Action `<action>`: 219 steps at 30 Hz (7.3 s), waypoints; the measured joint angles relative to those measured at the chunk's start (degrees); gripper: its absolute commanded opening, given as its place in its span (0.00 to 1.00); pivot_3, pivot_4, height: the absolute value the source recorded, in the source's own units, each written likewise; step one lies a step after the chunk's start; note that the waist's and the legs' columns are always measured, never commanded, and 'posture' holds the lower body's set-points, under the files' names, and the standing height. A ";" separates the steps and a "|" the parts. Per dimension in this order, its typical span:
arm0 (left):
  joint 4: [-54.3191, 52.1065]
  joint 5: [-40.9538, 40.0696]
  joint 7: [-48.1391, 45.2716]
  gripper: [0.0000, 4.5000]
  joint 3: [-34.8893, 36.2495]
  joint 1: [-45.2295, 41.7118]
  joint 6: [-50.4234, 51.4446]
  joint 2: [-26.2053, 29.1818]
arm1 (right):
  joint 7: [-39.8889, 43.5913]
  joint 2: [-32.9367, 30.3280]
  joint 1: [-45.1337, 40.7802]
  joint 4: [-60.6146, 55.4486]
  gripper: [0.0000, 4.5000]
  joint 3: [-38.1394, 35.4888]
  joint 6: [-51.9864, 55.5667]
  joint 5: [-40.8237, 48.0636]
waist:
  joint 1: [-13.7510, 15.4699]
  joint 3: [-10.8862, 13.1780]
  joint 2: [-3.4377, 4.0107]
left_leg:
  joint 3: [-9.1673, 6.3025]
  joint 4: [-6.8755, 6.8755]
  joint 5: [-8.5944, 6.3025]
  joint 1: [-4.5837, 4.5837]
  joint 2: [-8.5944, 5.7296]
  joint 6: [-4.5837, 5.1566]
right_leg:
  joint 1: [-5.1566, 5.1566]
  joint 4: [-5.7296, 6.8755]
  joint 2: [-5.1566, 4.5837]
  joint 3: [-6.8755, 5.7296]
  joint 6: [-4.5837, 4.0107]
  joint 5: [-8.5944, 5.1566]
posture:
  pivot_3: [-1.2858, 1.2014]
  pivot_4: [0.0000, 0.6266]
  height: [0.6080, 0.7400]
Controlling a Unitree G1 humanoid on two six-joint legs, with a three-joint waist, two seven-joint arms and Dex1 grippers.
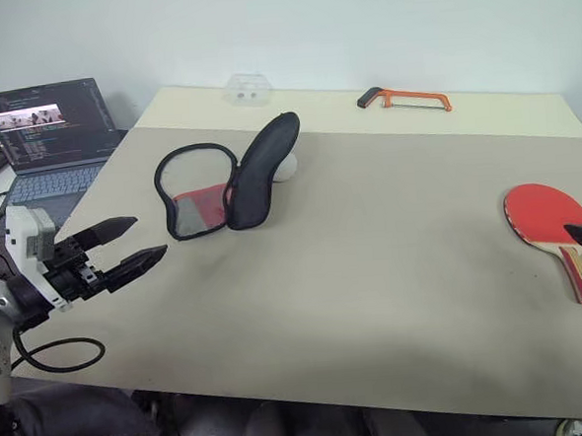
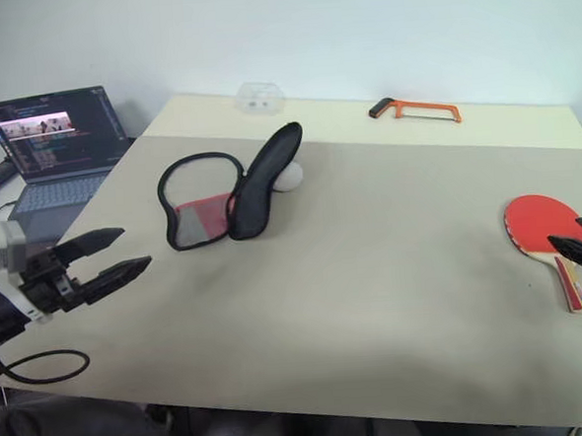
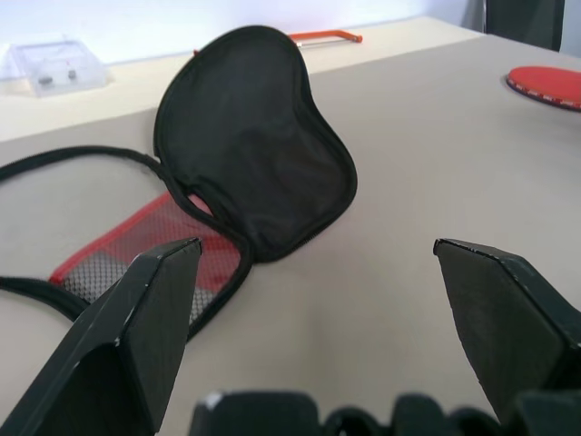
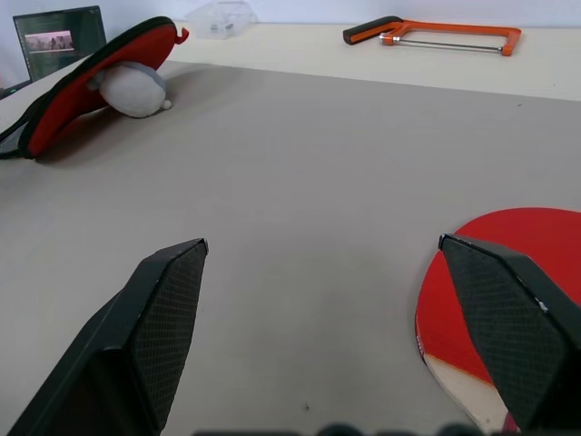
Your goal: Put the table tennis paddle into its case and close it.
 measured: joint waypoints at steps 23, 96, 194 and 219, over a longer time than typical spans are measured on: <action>22.57 12.31 36.62 0.99 -8.09 -27.07 10.50 -14.52 | -0.11 1.75 0.69 1.86 1.00 3.10 -1.87 -0.92 | 1.14 0.01 -0.03 | -0.08 0.08 0.02 -0.08 -0.07 -0.03 | 0.01 0.00 0.01 -0.07 0.03 0.02 | 0.52 0.24 1.00; 8.60 19.71 47.81 0.01 -20.83 -31.48 3.71 -42.21 | -14.21 9.72 -4.26 -36.50 1.00 13.35 10.94 15.86 | 2.94 -0.04 0.04 | -0.79 0.07 0.14 -0.28 -0.93 -0.20 | 0.43 -0.52 -0.28 -0.35 0.32 0.04 | 0.52 0.24 1.00; 7.77 31.33 62.40 0.75 -46.19 -29.98 1.65 -58.95 | -29.98 11.90 -8.66 -38.93 1.00 19.29 12.18 8.85 | 3.12 -0.04 0.04 | -0.86 0.06 0.14 -0.55 -1.01 -0.18 | 0.34 -0.83 -0.29 -0.34 0.45 0.15 | 0.52 0.24 1.00; -11.79 15.09 13.18 0.75 -43.70 -34.92 14.51 -26.50 | -59.28 15.94 -3.39 -25.49 1.00 4.29 20.96 -6.85 | 2.69 -0.23 0.39 | -0.78 -0.05 0.17 -0.63 -0.97 -0.16 | 0.02 -0.78 -0.19 -0.13 0.53 0.23 | 0.52 0.24 1.00</action>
